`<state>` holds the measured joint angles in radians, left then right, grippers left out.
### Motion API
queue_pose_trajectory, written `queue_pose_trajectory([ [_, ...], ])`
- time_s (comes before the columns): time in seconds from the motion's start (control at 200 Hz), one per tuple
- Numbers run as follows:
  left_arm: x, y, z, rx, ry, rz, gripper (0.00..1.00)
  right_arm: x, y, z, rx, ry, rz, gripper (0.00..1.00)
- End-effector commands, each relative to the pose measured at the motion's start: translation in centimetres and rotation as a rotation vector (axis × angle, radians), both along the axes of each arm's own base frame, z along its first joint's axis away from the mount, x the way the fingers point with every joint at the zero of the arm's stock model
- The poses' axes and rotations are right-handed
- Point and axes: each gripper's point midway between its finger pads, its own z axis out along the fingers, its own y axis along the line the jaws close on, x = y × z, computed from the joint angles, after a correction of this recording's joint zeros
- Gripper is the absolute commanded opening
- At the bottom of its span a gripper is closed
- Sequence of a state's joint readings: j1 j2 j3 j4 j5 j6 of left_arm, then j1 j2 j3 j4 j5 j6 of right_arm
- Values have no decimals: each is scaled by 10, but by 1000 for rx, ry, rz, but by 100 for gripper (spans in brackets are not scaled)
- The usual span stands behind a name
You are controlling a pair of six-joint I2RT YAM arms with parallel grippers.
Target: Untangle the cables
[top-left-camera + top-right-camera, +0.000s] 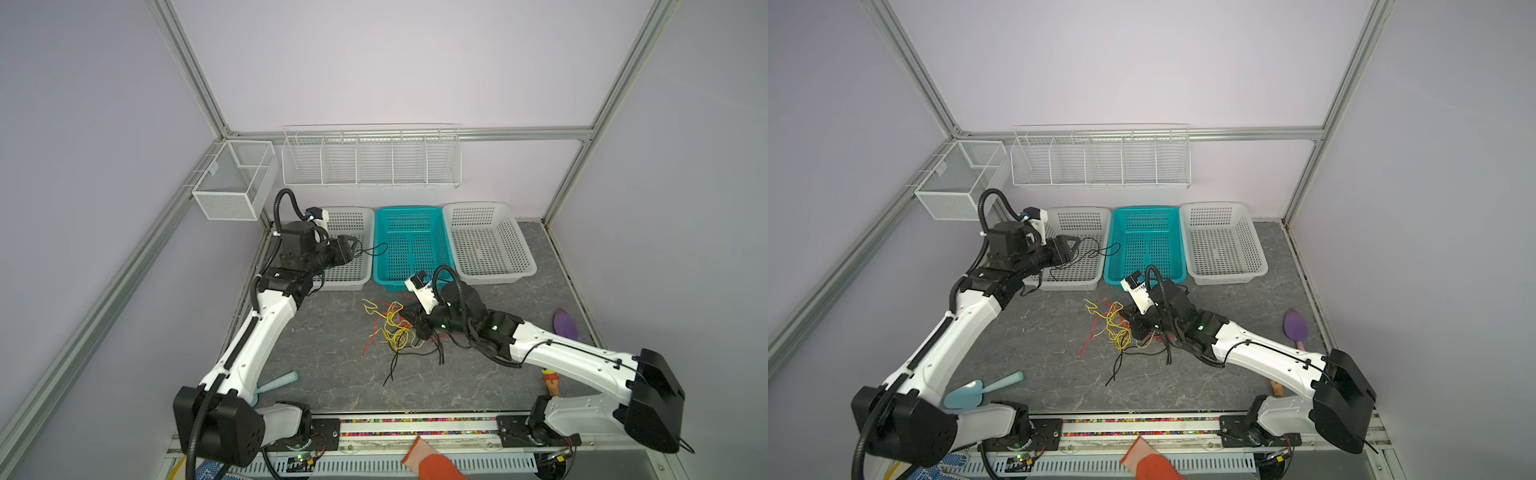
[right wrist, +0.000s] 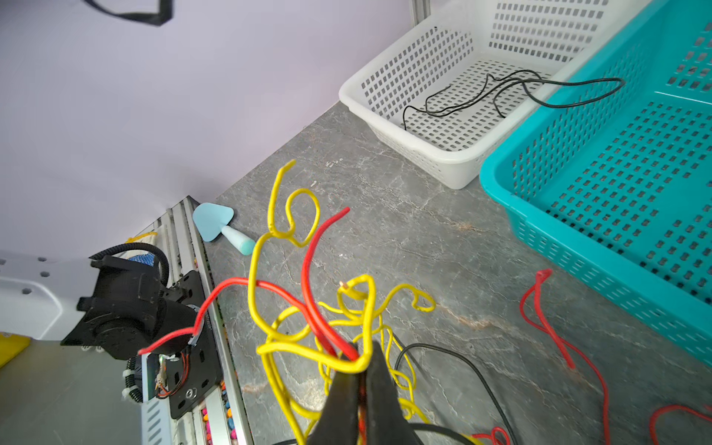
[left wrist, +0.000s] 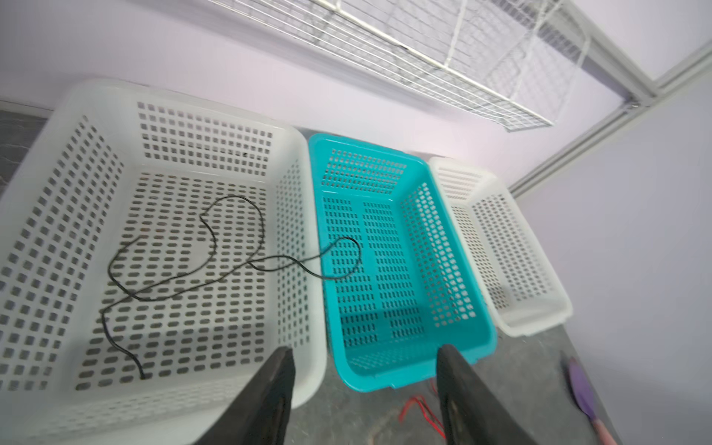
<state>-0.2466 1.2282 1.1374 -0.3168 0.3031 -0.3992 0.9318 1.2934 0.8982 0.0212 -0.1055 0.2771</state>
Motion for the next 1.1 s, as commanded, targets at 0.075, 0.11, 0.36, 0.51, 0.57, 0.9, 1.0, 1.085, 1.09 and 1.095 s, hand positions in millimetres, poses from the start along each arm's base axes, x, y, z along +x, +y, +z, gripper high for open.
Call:
queue_pose_trajectory([
  [0.075, -63, -21, -22, -234, 119, -97, 61, 9, -13, 11, 87, -13, -29, 7],
  [0.11, -73, -23, -27, -269, 128, -103, 61, 9, -14, 12, 98, -8, -24, 7],
  [0.36, -119, -41, -46, -591, 125, -184, 61, 1, -16, 19, 148, -39, 20, 6],
  [0.51, -129, -44, -50, -711, 104, -230, 61, -1, -18, 20, 162, -41, 35, 7],
  [0.57, -133, -45, -46, -735, 85, -254, 61, -4, -17, 22, 179, -35, 53, 7],
  [0.9, -156, -52, -22, -878, 6, -385, 61, -9, -13, 26, 258, 27, 132, 6],
  [1.0, -163, -53, -30, -895, 18, -405, 61, -10, -12, 28, 292, 55, 162, 7],
  [1.085, -168, -57, -34, -889, 29, -424, 61, -9, -11, 27, 288, 57, 164, 7],
  [1.09, -168, -57, -35, -888, 30, -424, 61, -9, -12, 27, 288, 56, 164, 7],
  [1.095, -168, -57, -35, -888, 31, -425, 61, -9, -12, 27, 288, 57, 164, 7],
])
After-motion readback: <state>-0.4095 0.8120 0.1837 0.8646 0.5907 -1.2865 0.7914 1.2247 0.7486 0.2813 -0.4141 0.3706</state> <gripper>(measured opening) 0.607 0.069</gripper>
